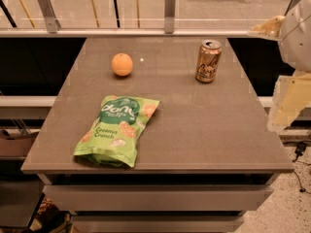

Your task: Pick green rice chip bag

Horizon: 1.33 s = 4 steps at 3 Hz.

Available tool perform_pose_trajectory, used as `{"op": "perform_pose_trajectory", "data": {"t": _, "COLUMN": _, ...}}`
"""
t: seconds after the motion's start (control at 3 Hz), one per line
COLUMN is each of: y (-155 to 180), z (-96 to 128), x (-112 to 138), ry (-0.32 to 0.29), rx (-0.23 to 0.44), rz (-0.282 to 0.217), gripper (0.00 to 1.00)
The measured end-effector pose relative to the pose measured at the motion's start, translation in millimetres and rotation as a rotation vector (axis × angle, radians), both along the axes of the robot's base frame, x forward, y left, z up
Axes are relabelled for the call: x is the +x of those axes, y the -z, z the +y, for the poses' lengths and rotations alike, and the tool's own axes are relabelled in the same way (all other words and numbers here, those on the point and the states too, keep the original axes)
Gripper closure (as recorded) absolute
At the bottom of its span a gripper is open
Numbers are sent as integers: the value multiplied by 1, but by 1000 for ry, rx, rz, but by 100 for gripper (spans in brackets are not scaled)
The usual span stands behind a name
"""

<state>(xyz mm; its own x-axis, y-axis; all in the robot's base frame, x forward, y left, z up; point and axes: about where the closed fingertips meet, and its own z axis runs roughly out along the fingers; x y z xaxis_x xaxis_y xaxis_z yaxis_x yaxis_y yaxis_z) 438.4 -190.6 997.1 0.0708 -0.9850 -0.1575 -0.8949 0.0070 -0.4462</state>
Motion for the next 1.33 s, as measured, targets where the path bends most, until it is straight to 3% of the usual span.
{"op": "perform_pose_trajectory", "data": {"t": 0.67, "y": -5, "z": 65, "x": 10, "ry": -411, "rx": -74, "rz": -118, "gripper": 0}}
{"op": "perform_pose_trajectory", "data": {"t": 1.0, "y": -4, "z": 96, "x": 19, "ry": -593, "rx": -97, "rz": -133, "gripper": 0}}
{"op": "perform_pose_trajectory", "data": {"t": 1.33, "y": 9, "z": 118, "x": 30, "ry": -731, "rx": -91, "rz": -123, "gripper": 0}}
